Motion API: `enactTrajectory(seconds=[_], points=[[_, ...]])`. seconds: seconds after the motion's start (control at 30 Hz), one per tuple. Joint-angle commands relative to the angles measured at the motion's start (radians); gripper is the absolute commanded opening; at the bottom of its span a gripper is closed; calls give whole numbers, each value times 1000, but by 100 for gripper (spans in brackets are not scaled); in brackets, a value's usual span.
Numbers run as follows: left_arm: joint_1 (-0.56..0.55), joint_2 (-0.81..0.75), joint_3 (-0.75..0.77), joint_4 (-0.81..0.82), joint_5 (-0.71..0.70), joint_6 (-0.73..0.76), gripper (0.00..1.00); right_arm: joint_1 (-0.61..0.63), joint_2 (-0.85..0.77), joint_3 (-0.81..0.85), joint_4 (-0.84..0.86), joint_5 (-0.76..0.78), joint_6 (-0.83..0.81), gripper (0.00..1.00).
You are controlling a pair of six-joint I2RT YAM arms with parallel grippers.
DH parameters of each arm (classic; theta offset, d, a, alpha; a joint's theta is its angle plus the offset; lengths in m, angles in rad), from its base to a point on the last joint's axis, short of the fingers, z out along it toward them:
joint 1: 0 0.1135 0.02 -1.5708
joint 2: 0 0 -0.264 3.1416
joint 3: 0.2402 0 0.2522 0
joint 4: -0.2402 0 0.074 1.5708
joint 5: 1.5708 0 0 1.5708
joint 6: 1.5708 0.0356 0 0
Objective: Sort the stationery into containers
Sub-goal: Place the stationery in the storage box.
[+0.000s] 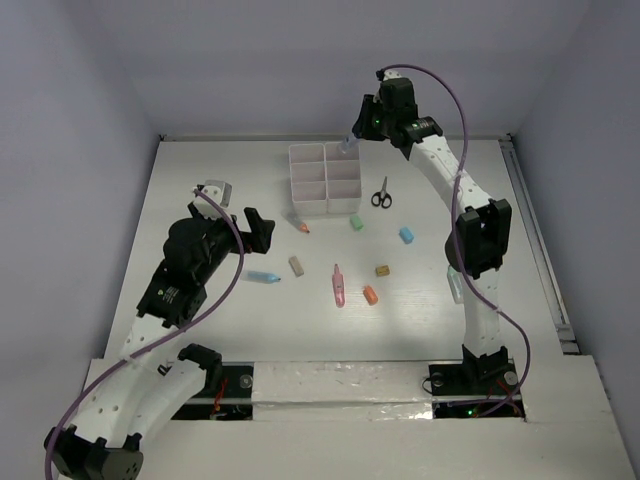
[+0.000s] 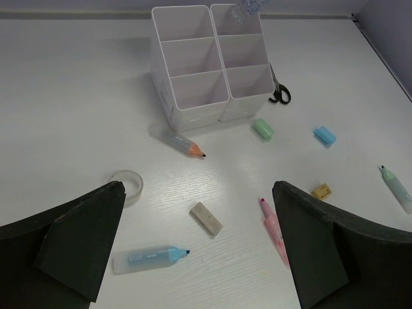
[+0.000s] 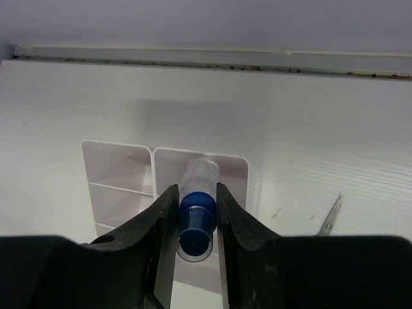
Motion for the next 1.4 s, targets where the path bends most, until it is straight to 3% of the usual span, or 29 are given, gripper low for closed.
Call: enactTrajectory(seconds=[0.0,0.47,0.6,0.87,1.1,1.37], points=[[7,-1,1,36,-2,12,99,1,-39,1,78,-23,1,0],[16,0,0,39,9,11,99,11,-1,1,64,-46,5,0],[16,2,0,41,14,11,99,11,0,-4,75,-50,4,10],[25,2,0,43,18,11,99,20,7,-4,70,-48,2,14],[25,-1,-2,44,24,12,99,20,10,-11,70,-45,5,27],[25,8,-2,49,40,14,99,20,-21,-45,95,-37,-16,68]])
